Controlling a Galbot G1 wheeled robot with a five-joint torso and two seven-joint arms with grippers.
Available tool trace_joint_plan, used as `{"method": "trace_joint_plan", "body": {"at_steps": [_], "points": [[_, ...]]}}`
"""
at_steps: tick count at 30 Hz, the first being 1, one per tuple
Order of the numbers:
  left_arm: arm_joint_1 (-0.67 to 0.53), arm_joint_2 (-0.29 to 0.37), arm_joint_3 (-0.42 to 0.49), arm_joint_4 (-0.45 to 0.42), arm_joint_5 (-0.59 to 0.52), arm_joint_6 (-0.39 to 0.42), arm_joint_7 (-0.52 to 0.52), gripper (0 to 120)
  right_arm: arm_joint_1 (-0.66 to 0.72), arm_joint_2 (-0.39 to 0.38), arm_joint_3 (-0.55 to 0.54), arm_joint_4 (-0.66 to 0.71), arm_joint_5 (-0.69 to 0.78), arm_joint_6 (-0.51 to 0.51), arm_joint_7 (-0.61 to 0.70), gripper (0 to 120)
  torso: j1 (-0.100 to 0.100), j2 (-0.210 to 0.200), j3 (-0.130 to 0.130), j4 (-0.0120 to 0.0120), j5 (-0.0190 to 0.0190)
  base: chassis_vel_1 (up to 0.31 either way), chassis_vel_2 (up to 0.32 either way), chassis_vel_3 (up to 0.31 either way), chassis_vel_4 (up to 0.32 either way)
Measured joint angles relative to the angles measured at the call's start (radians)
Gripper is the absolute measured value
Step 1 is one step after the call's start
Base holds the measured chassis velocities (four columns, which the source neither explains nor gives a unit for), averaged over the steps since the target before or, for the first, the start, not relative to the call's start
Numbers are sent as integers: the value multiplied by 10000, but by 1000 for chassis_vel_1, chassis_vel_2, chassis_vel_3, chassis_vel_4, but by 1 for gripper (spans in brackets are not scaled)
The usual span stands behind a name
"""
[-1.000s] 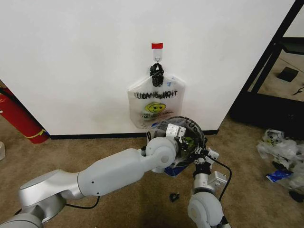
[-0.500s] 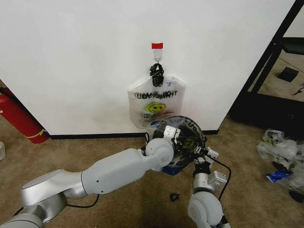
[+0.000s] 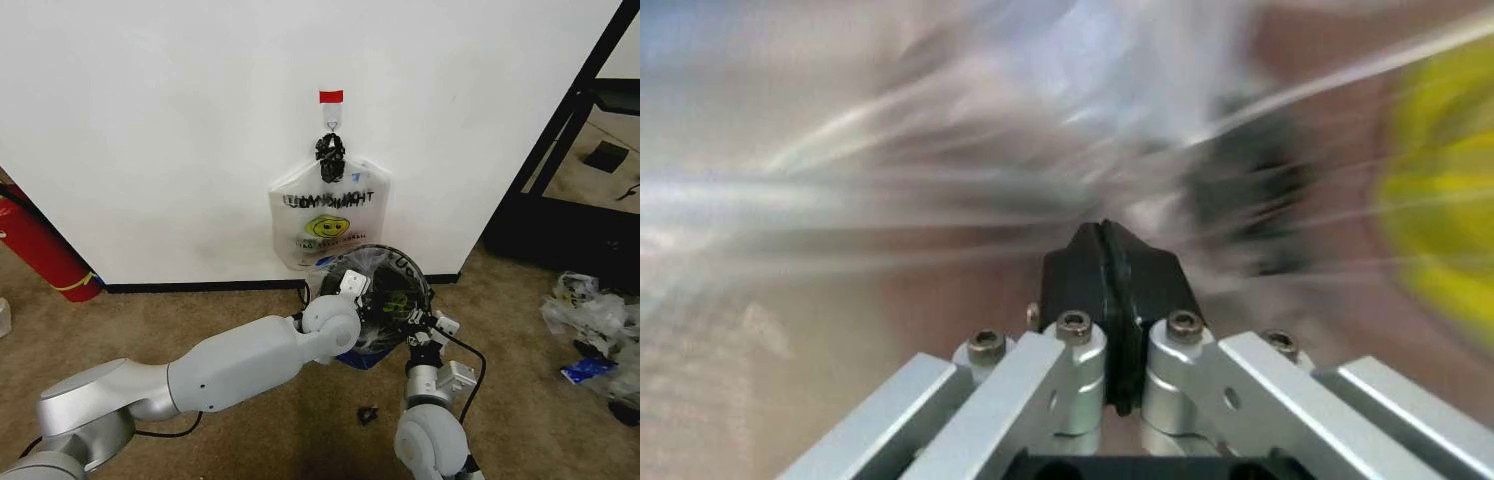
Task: Pick up the garbage bag from the wall and place it over the trash bin.
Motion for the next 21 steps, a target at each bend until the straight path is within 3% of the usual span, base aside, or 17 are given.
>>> {"method": "trace_joint_plan", "body": {"at_steps": [4,14,21], "points": [[-72,-18,10,-165,-49,-62,40,0,-6,24,-22,3,-18,2,0,1,0,0,0,0,1,0,0,0,0],[-158,-490,153,1432,790,-261,432,0,-54,-152,4,142,93,40,-6,1,1,0,0,-1,1,0,0,0,0],[-144,-467,408,1586,1117,-244,577,0,-83,-261,-5,197,129,39,-9,1,1,0,0,0,1,0,0,0,0]]}}
